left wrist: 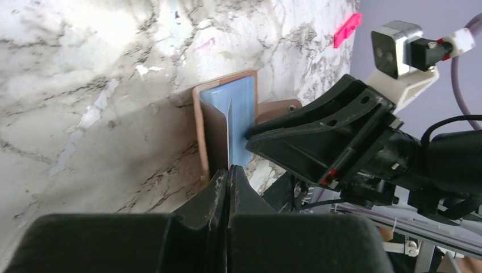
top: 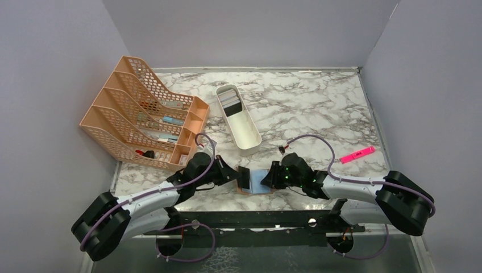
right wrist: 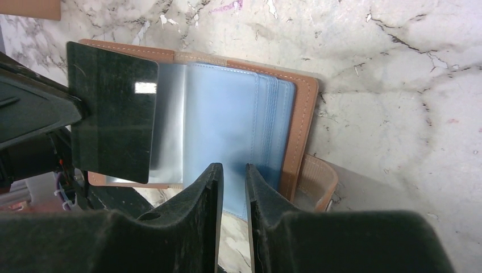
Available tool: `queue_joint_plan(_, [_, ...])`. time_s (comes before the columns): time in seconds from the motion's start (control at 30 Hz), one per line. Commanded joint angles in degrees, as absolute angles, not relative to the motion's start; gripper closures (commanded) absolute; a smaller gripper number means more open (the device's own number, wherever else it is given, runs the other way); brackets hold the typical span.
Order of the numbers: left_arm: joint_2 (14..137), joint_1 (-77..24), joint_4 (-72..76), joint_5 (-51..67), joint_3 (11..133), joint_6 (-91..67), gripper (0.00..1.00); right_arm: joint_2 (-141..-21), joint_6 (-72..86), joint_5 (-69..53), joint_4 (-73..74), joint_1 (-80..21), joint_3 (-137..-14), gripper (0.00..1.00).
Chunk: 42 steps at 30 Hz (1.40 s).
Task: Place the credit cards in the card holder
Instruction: Insert the credit card into the card holder.
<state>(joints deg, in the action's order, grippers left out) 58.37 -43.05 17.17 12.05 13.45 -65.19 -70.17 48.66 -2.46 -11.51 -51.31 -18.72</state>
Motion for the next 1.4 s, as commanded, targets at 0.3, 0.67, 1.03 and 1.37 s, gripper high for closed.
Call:
queue_joint_plan(0.3, [62.01,-44.66,22.12,7.49,10.85,-66.46,1.0,-71.39,48.6,-1.11,-7.85,-51.59,-17.36,0.74])
queue_joint_plan(0.67, [64.68,-46.1,28.65,5.74,9.32,-67.75,1.0,-72.04,49.2,-1.86,-9.66,-51.59,-16.39,0.74])
queue_joint_plan(1.03, [67.7,-46.67,31.92,4.38,8.19,-67.64,1.0,-71.2,49.45,-1.76,-9.77,-51.59,-15.65,0.74])
queue_joint_plan(1.37, [67.35,-47.24,33.15,2.49,6.05,-67.31,1.0,-71.78,50.01,-2.33,-10.66,-51.59,-15.56,0.74])
